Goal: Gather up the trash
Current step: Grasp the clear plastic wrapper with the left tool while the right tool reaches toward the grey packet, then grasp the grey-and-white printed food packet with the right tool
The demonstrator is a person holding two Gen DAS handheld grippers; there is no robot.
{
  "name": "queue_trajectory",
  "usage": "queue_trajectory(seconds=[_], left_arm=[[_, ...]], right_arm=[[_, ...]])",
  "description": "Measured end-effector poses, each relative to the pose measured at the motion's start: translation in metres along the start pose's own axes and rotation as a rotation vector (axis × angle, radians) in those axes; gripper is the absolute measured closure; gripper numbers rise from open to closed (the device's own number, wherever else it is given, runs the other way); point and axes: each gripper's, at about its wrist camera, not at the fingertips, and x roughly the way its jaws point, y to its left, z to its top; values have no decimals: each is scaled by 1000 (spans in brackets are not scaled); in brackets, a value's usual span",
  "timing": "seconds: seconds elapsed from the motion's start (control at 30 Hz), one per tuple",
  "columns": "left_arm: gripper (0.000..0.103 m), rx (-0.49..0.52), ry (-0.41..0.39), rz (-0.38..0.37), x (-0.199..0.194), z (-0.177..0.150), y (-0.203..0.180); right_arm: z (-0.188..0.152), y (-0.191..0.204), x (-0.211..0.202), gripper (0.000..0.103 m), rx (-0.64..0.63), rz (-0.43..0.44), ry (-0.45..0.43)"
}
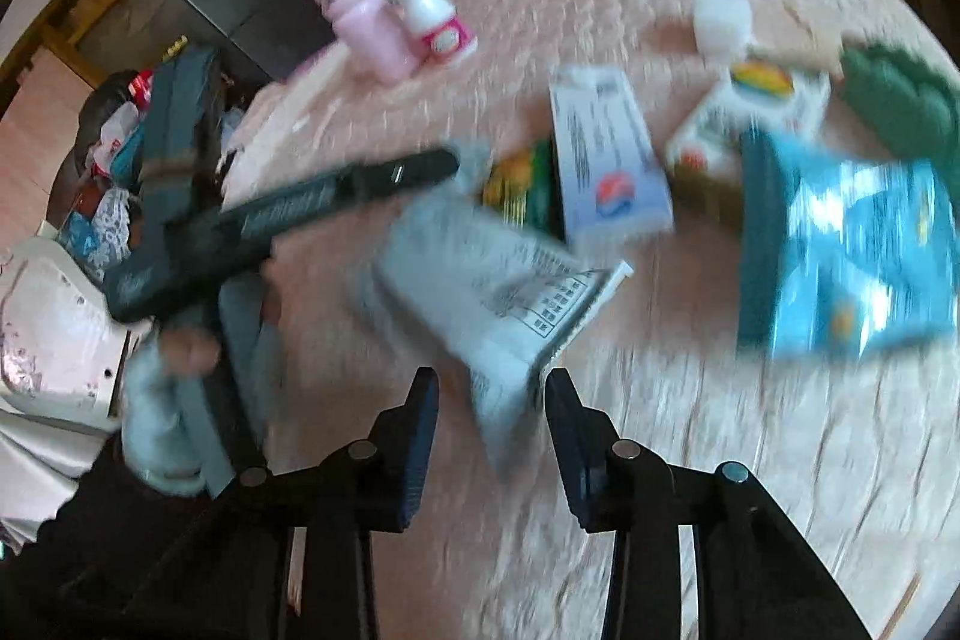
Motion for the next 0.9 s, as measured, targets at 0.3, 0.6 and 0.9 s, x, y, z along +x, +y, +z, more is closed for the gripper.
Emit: queue_trajectory(seconds=[0.3, 0.6, 0.9], left_arm=[[85, -41, -37, 11, -36, -9, 19], [85, -44, -24, 31, -50, -16, 31], [85, -105, -32, 35, -61, -19, 56]], right_arm=[[-10, 23, -39, 49, -175, -140, -82], [38, 74, -12, 24, -527, -179, -53], [34, 65, 56, 39, -544, -91, 148]])
